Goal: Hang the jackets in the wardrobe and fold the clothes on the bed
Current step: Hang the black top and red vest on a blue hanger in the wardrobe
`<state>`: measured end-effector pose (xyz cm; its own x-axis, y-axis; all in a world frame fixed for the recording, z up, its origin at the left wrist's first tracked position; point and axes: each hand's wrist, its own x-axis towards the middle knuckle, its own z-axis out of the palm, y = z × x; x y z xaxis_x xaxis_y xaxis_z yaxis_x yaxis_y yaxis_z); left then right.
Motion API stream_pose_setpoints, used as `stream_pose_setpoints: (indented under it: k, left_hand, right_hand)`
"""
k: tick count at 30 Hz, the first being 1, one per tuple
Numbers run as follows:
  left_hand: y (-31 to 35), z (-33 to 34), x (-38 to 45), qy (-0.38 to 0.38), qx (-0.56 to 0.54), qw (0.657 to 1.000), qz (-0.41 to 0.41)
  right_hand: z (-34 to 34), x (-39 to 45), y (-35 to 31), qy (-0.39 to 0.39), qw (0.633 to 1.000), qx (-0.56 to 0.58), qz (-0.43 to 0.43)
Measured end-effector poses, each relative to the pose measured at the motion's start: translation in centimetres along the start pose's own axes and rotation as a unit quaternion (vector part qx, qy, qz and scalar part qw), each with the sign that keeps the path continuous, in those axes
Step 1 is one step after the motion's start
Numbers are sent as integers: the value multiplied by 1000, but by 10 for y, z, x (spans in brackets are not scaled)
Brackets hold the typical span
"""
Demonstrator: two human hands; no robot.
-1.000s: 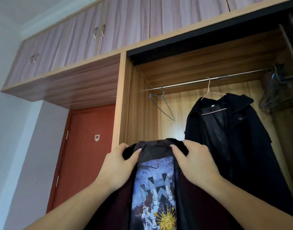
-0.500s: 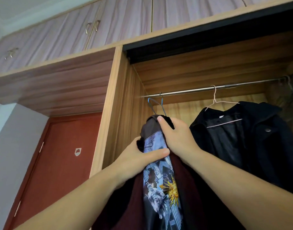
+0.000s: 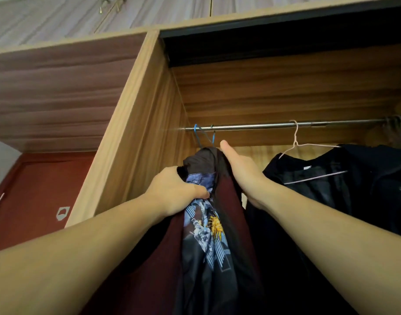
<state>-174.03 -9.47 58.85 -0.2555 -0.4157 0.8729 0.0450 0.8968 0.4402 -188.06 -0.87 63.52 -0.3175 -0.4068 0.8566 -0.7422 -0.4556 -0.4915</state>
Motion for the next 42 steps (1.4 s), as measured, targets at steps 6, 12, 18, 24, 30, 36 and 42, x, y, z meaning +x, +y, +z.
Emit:
stream_pose_setpoints:
  k: [6,12,18,24,30,36,42]
  left_hand:
    - [-16,9,57,39,153,987,-9]
    - [-42,12,82,58,194,979,-26]
    - [-49,18,85,56,171,984,-6]
    - [-47,18,83,52,173,983,17]
    - [-46,21,82,31,177,984,20]
    - [-47,22,80,28,179,983,25]
    - [-52,25,81,30,182,983,27]
  right_hand:
    - [11,66,-1,92,989,-92,-75]
    - [55,117,-25,109,982,-132,-86]
    - [84,146,-30,132,985,-109,-23]
    - [60,160,-6,229,962,-146,-27]
    - [23,171,6,238,968,-81,-8]
    - [9,187,9,226,974,-13,10]
    - [17,197,2,223,972,60,51]
